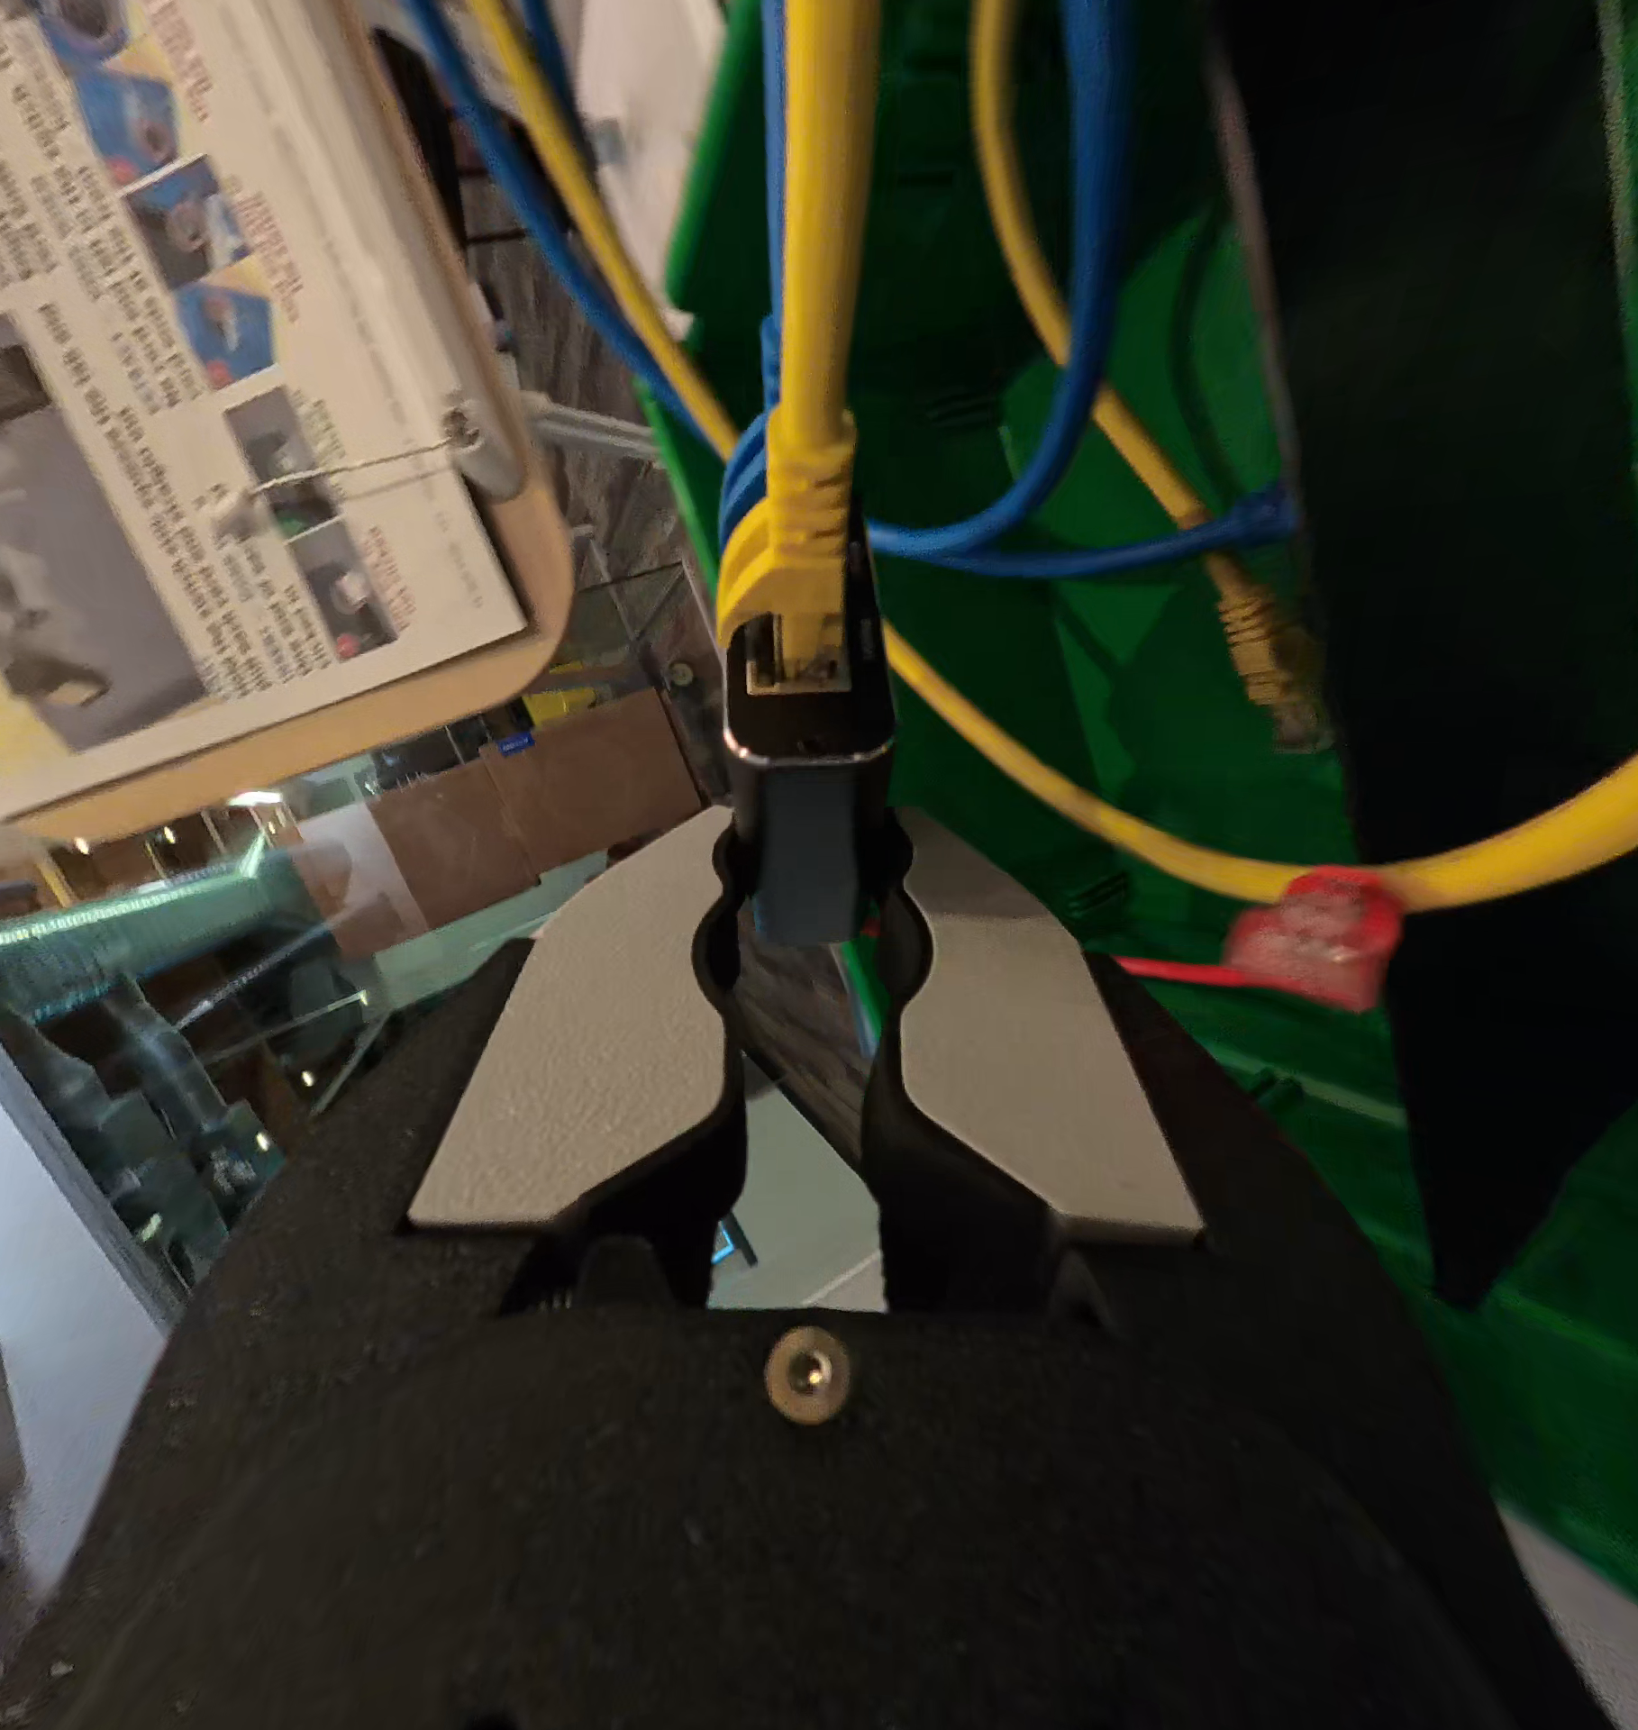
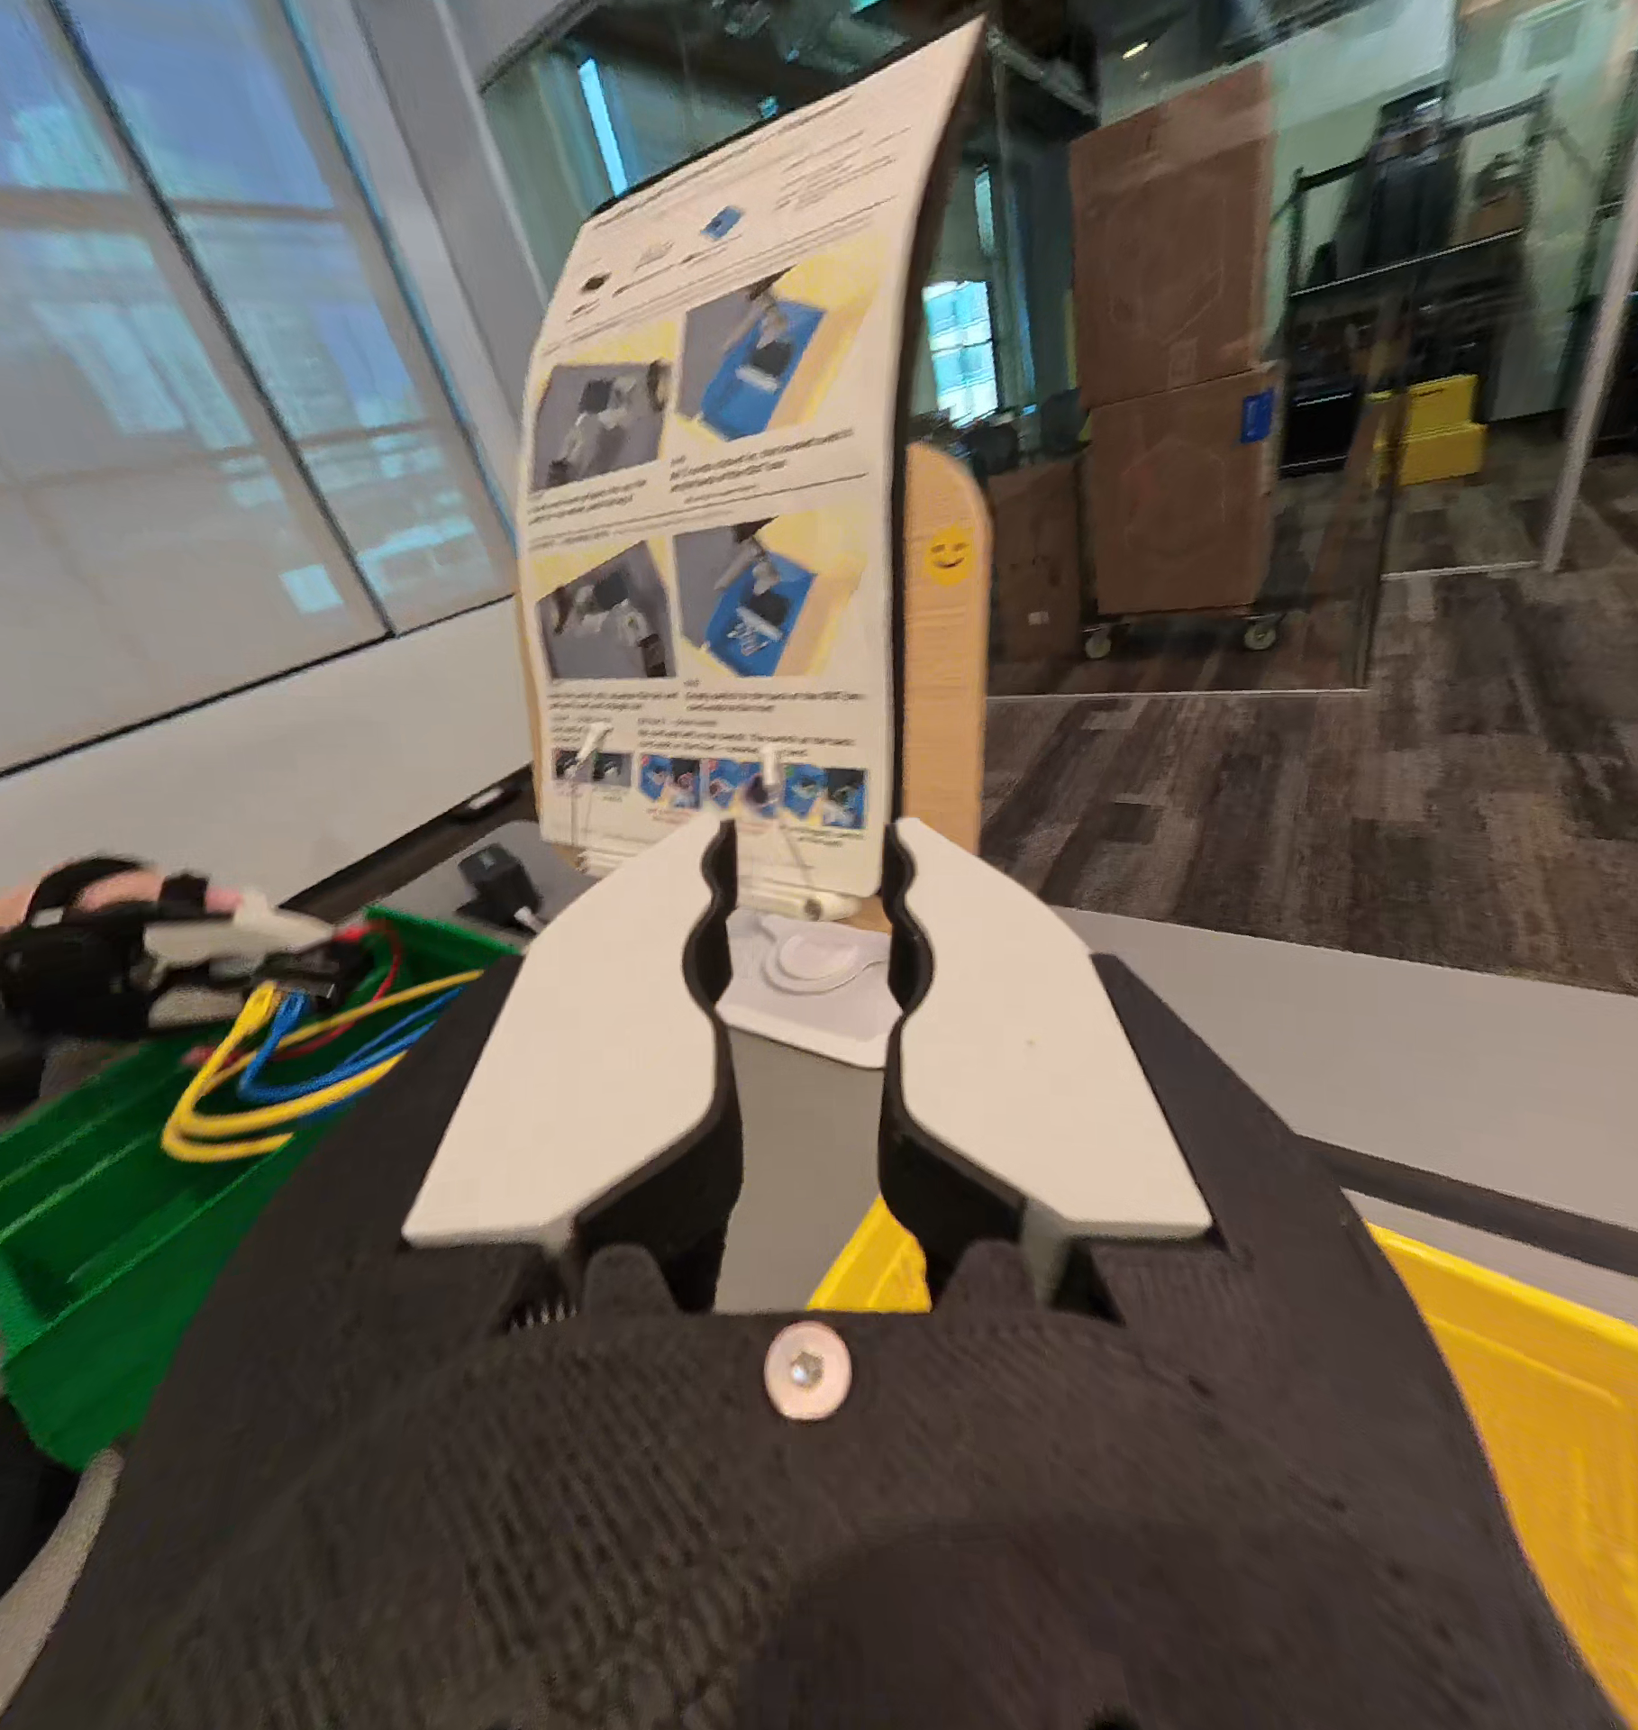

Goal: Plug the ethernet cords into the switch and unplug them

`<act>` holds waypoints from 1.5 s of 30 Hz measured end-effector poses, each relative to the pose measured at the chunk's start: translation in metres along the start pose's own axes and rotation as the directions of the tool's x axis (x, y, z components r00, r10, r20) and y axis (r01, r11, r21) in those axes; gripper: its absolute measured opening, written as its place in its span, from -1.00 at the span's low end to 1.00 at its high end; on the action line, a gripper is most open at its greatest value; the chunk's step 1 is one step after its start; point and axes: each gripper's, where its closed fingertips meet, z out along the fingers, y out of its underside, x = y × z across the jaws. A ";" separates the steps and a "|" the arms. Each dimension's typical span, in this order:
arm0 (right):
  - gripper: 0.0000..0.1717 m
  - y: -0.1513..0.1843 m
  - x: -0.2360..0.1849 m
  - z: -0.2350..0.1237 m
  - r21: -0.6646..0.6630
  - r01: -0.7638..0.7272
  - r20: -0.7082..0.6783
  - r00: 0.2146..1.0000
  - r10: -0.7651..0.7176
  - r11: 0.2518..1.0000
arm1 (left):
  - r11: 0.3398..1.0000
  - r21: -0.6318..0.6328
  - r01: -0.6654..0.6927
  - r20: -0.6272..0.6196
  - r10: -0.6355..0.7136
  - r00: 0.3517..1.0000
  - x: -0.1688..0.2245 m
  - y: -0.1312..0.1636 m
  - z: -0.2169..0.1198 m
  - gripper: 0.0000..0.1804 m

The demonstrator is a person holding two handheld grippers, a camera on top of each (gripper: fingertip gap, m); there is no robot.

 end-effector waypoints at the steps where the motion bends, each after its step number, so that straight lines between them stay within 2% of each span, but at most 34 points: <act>1: -0.65 0.005 -0.013 0.006 -0.031 0.023 0.048 0.999 -0.022 0.999 | 1.000 -0.009 0.024 0.008 -0.024 1.000 -0.008 0.001 -0.006 -0.72; 3: -0.65 0.019 -0.050 0.018 -0.105 0.099 0.172 0.982 -0.080 0.990 | 0.998 -0.039 0.058 0.023 -0.057 0.998 -0.025 0.005 -0.018 -0.73; 5: -0.60 0.037 -0.098 0.028 -0.150 0.234 0.325 0.929 -0.175 0.961 | 0.995 -0.057 0.079 0.050 -0.076 0.996 -0.044 0.004 -0.033 -0.73; 8: -0.44 0.062 -0.181 0.040 -0.076 0.456 0.488 0.793 -0.366 0.887 | 0.990 -0.084 0.112 0.053 -0.108 0.993 -0.065 -0.005 -0.051 -0.73; 10: -0.35 0.086 -0.235 0.048 0.003 0.583 0.537 0.684 -0.493 0.813 | 0.986 -0.114 0.125 0.038 -0.121 0.992 -0.072 -0.011 -0.060 -0.73; 12: -0.35 0.107 -0.271 0.063 0.081 0.676 0.496 0.610 -0.618 0.732 | 0.986 -0.112 0.123 0.063 -0.116 0.991 -0.080 -0.019 -0.068 -0.73; 14: -0.35 0.126 -0.289 0.083 0.134 0.751 0.435 0.541 -0.719 0.646 | 0.986 -0.119 0.115 0.086 -0.105 0.991 -0.085 -0.025 -0.074 -0.73; 18: -0.37 0.134 -0.276 0.120 0.108 0.871 0.246 0.443 -0.862 0.479 | 0.984 -0.151 0.098 0.102 -0.083 0.991 -0.089 -0.034 -0.087 -0.73; 20: -0.55 0.137 -0.267 0.128 0.079 0.910 0.197 0.386 -0.901 0.407 | 0.983 -0.162 0.090 0.110 -0.073 0.991 -0.091 -0.039 -0.095 -0.73; 22: -0.92 0.141 -0.269 0.126 0.099 0.934 0.205 0.318 -0.926 0.343 | 0.984 -0.164 0.074 0.132 -0.052 0.990 -0.095 -0.046 -0.105 -0.73; 23: -0.92 0.136 -0.269 0.124 0.114 0.939 0.173 0.303 -0.937 0.325 | 0.983 -0.171 0.066 0.147 -0.040 0.988 -0.099 -0.050 -0.110 -0.73; 26: -0.92 0.117 -0.279 0.113 0.145 0.911 0.217 0.352 -0.911 0.386 | 0.972 -0.223 0.072 0.206 -0.025 0.978 -0.112 -0.052 -0.126 -0.73; 30: -0.92 0.077 -0.289 0.108 0.203 0.913 0.195 0.316 -0.929 0.353 | 0.969 -0.213 0.127 0.284 -0.063 0.957 -0.141 -0.054 -0.152 -0.73; 33: -0.91 0.050 -0.295 0.109 0.213 0.928 0.122 0.286 -0.951 0.306 | 0.963 -0.242 0.118 0.331 -0.033 0.943 -0.164 -0.055 -0.173 -0.73; 35: -0.79 0.039 -0.301 0.111 0.207 0.933 0.084 0.282 -0.956 0.293 | 0.960 -0.258 0.104 0.343 -0.009 0.939 -0.175 -0.057 -0.185 -0.73; 36: -0.92 0.037 -0.304 0.110 0.202 0.936 0.085 0.277 -0.957 0.289 | 0.962 -0.253 0.100 0.347 -0.006 0.938 -0.179 -0.059 -0.190 -0.73; 39: -0.93 0.021 -0.313 0.107 0.207 0.938 0.074 0.268 -0.960 0.278 | 0.955 -0.285 0.081 0.369 0.031 0.929 -0.191 -0.058 -0.206 -0.72; 42: -0.92 -0.013 -0.323 0.103 0.214 0.939 0.071 0.259 -0.963 0.268 | 0.947 -0.318 0.053 0.411 0.087 0.908 -0.214 -0.056 -0.227 -0.72; 45: -0.93 -0.068 -0.333 0.101 0.206 0.954 0.031 0.217 -0.976 0.219 | 0.937 -0.342 0.074 0.441 0.091 0.893 -0.258 -0.052 -0.255 -0.73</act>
